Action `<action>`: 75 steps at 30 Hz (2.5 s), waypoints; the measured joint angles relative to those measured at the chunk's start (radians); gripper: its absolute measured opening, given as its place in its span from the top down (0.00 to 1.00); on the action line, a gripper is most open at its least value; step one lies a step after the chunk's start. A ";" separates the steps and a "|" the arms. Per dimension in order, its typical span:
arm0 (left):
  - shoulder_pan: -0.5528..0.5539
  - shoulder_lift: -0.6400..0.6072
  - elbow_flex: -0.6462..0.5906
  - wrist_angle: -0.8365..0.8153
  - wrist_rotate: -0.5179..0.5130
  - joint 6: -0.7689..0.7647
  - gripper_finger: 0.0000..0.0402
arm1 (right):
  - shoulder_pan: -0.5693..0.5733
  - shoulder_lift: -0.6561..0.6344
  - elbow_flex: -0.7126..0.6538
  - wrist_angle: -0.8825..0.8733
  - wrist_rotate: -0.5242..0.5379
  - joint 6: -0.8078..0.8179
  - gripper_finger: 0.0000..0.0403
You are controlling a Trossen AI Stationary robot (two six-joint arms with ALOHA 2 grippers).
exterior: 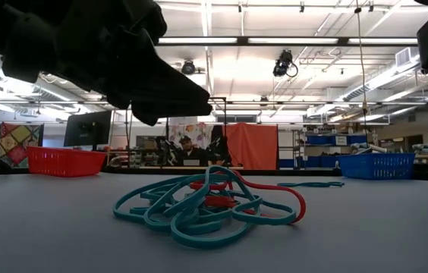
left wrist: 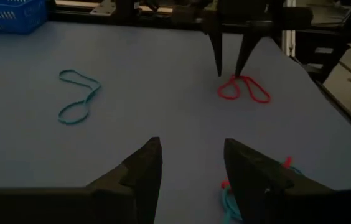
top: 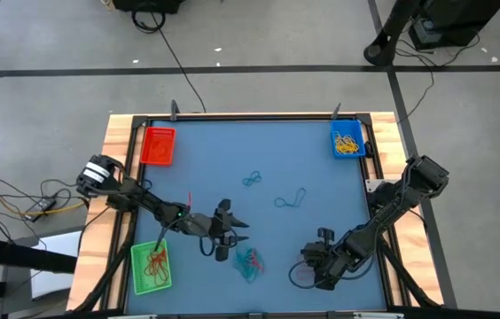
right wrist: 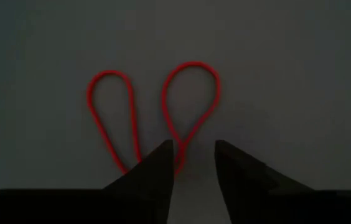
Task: Sort rubber bands into baskets
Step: Put the red rubber band into the green basket
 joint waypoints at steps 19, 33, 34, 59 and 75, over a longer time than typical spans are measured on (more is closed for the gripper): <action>0.000 0.000 0.001 0.103 -0.001 0.080 0.56 | 0.010 -0.003 -0.072 0.093 0.006 0.042 0.80; -0.005 0.000 0.001 0.133 -0.014 0.003 0.56 | -0.026 0.004 -0.075 0.279 0.309 -0.198 0.98; -0.009 0.000 0.001 0.132 -0.014 0.001 0.56 | -0.035 0.004 -0.075 0.309 0.330 -0.239 0.98; -0.042 0.153 0.119 0.191 -0.028 0.076 0.56 | -0.256 0.001 -0.073 0.828 0.274 -0.908 1.00; -0.053 0.136 0.115 0.117 -0.064 0.067 0.98 | -0.252 0.000 -0.072 0.891 0.339 -0.903 0.93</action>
